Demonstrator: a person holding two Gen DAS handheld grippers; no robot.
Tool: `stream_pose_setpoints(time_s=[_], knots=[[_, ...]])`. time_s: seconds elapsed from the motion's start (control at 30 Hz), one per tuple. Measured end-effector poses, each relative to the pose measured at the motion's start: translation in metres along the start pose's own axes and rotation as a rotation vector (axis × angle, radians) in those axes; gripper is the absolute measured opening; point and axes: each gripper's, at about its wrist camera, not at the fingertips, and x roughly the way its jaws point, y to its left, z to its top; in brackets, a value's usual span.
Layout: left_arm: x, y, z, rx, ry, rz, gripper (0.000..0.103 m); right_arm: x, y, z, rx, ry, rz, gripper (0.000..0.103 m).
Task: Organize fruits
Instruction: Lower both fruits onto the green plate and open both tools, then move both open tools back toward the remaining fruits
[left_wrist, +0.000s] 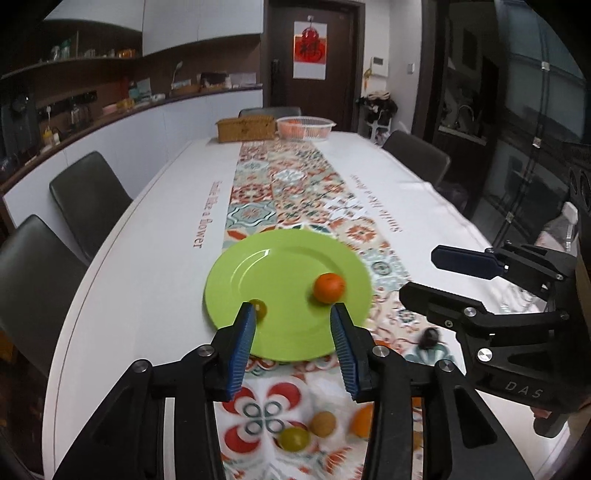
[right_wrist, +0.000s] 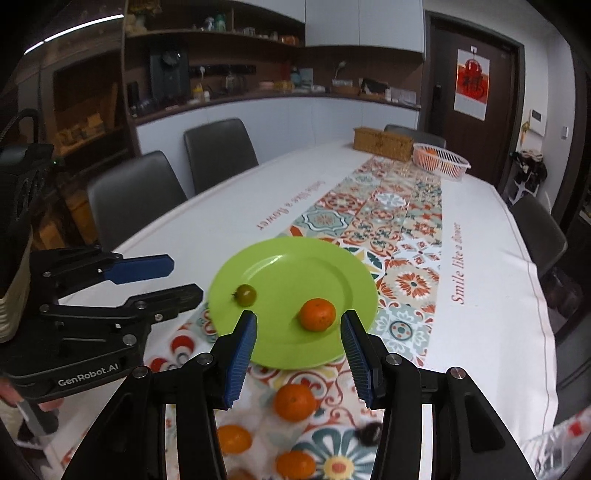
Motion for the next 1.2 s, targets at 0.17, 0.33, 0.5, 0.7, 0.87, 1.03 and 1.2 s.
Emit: stream_pose_setpoints(time_s=[0.17, 0.33, 0.5, 0.7, 0.87, 1.03, 1.2], knots=[[-0.031, -0.018, -0.007, 0.002, -0.04, -0.009, 0.045, -0.032, 0.001, -0.009, -0.003, -0.045, -0.004, 0.048], [-0.054, -0.038, -0.018, 0.011, -0.07, -0.001, 0.049, -0.061, 0.0, -0.02, -0.001, -0.081, -0.009, 0.048], [-0.063, -0.054, -0.032, 0.017, -0.068, 0.005, 0.051, -0.077, -0.001, -0.035, -0.008, -0.084, -0.011, 0.048], [-0.064, -0.069, -0.046, 0.011, -0.043, -0.009, 0.051, -0.083, -0.006, -0.056, -0.012, -0.066, -0.017, 0.048], [-0.057, -0.079, -0.06, 0.013, -0.016, -0.019, 0.054, -0.082, -0.01, -0.073, -0.01, -0.036, -0.011, 0.048], [-0.047, -0.087, -0.072, 0.017, 0.021, -0.03, 0.054, -0.077, -0.014, -0.09, -0.009, 0.001, -0.008, 0.048], [-0.034, -0.094, -0.086, 0.036, 0.06, -0.034, 0.054, -0.068, -0.018, -0.105, -0.011, 0.045, -0.003, 0.048]])
